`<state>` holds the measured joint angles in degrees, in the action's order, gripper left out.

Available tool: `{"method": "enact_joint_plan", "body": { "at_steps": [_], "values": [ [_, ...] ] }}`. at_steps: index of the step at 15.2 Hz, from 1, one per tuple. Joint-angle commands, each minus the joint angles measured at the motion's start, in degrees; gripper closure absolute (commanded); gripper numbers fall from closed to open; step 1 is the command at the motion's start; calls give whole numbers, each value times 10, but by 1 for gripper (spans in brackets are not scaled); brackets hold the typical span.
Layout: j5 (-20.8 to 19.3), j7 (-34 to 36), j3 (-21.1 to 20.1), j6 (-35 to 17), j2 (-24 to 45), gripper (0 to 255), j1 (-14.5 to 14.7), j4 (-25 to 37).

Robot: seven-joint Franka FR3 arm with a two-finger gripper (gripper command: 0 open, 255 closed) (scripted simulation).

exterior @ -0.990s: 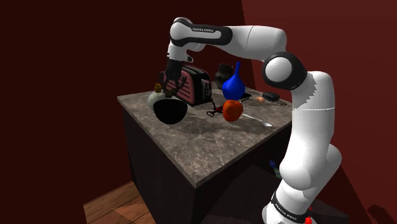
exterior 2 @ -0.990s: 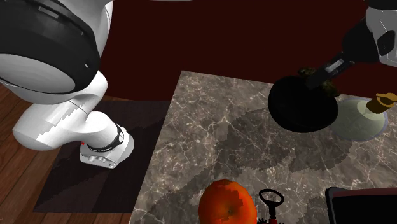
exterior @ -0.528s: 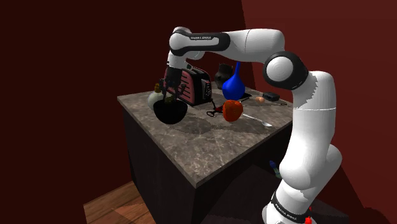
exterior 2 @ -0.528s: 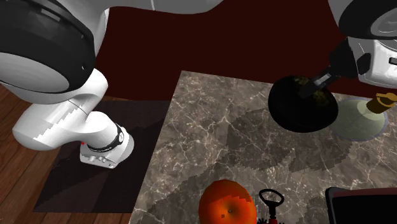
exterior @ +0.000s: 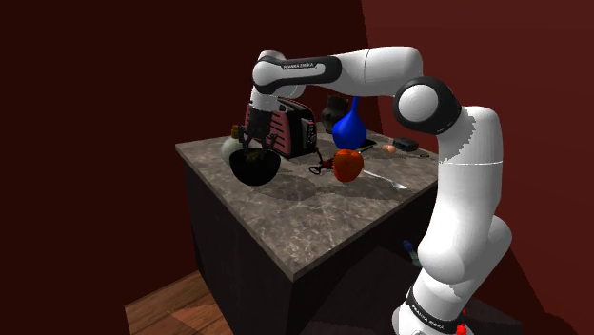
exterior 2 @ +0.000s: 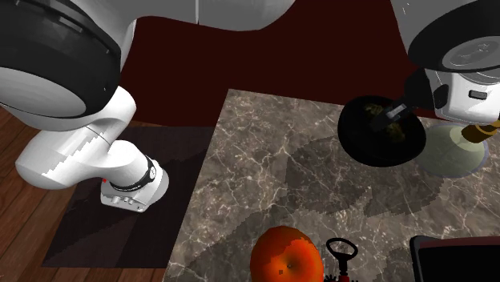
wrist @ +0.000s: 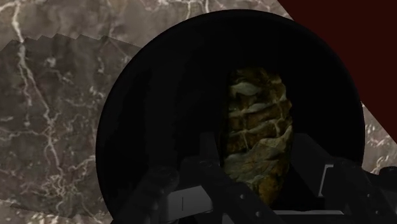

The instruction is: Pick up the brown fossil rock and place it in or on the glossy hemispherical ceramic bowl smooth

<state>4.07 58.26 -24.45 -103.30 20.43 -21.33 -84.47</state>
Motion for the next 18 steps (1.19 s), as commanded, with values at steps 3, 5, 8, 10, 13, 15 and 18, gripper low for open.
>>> {"method": "enact_joint_plan", "body": {
  "at_steps": [3, 5, 8, 10, 13, 15, 18],
  "values": [
    [0, 0, 0, -1, 0, 255, 0, 0],
    [0, 0, 0, -1, 0, 0, 0, 0],
    [0, 0, 0, -1, 0, 0, 0, 0],
    [0, 0, 0, -1, 0, 0, 0, 0],
    [-2, 2, 1, 58, 3, 0, -1, 61],
    [-3, 3, 1, 74, 6, 0, -1, 80],
    [-3, 3, 1, 74, 6, 0, -1, 80]
  ]
}}
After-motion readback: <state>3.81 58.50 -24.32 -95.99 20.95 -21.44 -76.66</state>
